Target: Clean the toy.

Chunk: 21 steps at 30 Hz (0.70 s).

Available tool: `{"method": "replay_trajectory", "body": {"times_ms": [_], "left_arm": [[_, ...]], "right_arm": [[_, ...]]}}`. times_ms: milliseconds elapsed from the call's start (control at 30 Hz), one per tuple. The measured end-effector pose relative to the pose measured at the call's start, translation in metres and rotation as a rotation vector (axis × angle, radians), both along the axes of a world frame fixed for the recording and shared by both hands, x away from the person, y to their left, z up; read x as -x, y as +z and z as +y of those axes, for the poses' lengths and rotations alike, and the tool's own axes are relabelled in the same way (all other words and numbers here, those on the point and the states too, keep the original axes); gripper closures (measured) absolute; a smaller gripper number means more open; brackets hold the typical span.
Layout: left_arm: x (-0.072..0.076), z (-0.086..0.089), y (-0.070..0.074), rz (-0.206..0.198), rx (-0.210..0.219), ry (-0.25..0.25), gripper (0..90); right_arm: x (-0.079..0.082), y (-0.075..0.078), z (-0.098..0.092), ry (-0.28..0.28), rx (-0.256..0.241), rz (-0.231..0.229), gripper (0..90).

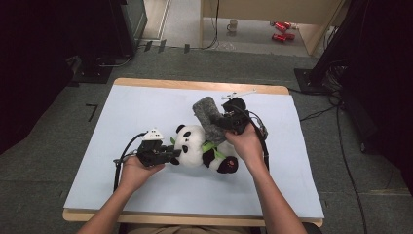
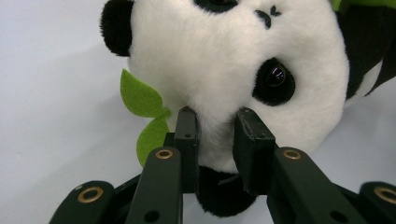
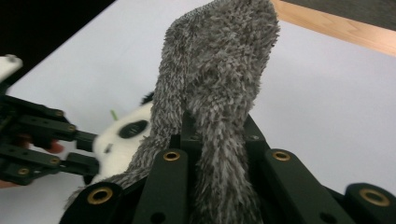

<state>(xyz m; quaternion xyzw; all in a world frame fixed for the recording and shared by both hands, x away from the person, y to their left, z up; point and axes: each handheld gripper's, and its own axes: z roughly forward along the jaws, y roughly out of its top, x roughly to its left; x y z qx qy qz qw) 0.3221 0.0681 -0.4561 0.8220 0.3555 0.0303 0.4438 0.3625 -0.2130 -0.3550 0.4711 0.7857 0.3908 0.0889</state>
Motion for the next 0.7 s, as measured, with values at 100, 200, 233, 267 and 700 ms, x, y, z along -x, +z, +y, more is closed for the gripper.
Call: {"method": "replay_trajectory", "body": {"times_ms": [100, 200, 233, 267, 700], "left_arm": [[0.001, -0.001, 0.000, -0.005, 0.002, 0.014, 73.0], [0.003, -0.002, 0.001, -0.024, -0.008, 0.017, 73.0], [0.003, -0.002, 0.000, -0.026, -0.007, 0.018, 73.0], [0.004, -0.001, 0.000, -0.025, -0.002, 0.019, 73.0], [0.005, 0.002, -0.001, -0.036, -0.001, 0.017, 72.3]], "right_arm": [[0.002, 0.003, 0.012, 0.042, -0.027, -0.003, 78.0], [0.003, 0.005, 0.023, 0.078, -0.050, 0.001, 78.0], [0.003, 0.005, 0.028, 0.099, -0.066, 0.001, 78.0], [0.003, 0.005, 0.032, 0.110, -0.075, 0.005, 78.0], [-0.010, -0.034, 0.058, 0.184, -0.049, 0.116, 77.2]]}}
